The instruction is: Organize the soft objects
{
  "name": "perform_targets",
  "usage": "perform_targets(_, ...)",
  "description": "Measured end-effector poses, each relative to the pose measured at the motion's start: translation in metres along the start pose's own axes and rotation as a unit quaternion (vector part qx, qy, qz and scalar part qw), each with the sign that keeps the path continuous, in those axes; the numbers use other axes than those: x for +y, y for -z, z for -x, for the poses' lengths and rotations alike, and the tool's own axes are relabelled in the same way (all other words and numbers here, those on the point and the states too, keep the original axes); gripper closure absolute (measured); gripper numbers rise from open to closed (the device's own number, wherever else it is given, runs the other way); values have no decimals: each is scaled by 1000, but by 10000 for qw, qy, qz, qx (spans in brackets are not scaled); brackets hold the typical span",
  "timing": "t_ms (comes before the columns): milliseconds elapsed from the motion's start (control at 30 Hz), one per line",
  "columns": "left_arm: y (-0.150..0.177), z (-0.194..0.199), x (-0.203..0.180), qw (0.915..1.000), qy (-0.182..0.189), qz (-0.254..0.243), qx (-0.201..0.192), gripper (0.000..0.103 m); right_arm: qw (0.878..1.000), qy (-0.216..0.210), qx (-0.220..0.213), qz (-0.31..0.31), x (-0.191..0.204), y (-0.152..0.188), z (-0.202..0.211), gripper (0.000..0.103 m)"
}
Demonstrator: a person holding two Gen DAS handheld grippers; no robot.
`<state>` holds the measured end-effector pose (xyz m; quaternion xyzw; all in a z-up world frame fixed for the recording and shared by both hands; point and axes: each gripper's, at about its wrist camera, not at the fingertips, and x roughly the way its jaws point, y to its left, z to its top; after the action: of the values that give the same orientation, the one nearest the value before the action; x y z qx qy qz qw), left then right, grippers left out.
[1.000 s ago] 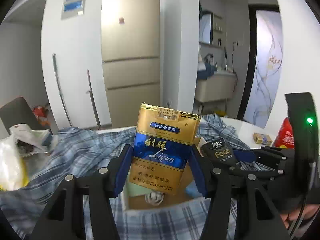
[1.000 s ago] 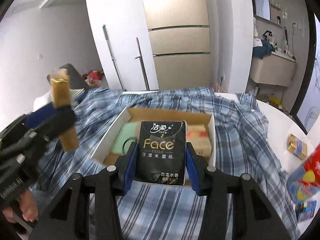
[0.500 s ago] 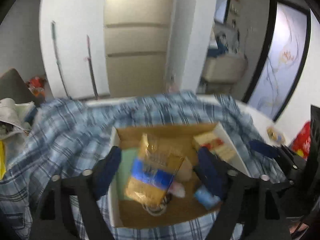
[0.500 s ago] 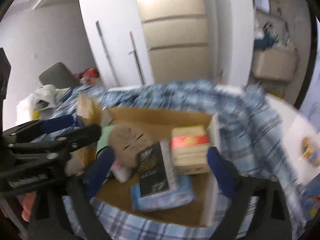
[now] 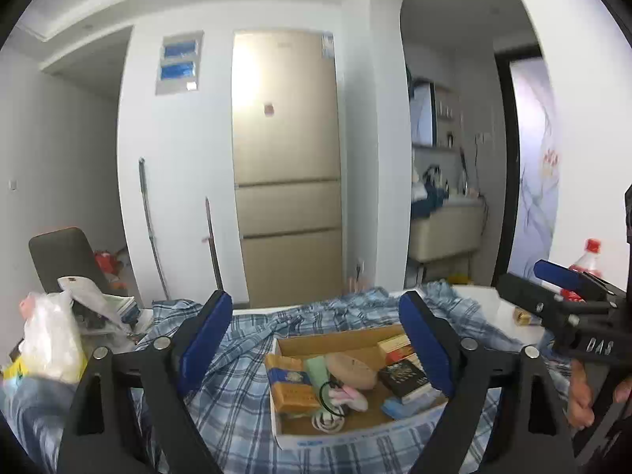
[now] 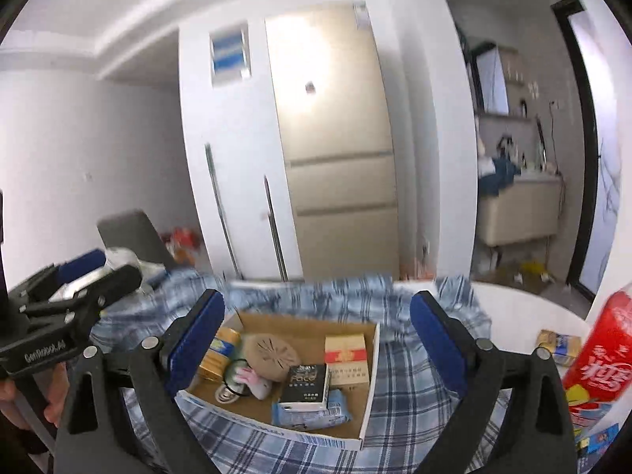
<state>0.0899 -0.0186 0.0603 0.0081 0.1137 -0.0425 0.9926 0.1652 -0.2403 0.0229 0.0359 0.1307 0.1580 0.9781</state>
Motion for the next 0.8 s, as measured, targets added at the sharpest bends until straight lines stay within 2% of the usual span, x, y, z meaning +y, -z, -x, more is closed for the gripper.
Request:
perform_targets(33,6,9,-1,10000,25,26,-65,10,9999,-17,-141,-14,-1,2,10,2)
perform_targets(100,18,19,-3,9999,130,55,-81,0,9993,-22,-367,19,-2,7,26,1)
perform_targets(233,44,24,-10,9998,150,-75,-127,0,9973,188,-651,281,0,26,37,0)
perform_targets(300,58,19,-11,9997,120,-115,-151,0,9967,160,-704,357,-1,36,37,0)
perform_targets(367,70,16,-11,9999,-54,-86,-105,0,9951,201,-852,463,0,52,36,0)
perform_targets(467,74,16,-12,9998,-102,-100,-115,0,9963,185,-595,585,3,64,27,0)
perform_targets(800,74,30,-13,9991,-91,-189,-371,0,9963,192,-616,559,0,61,29,0)
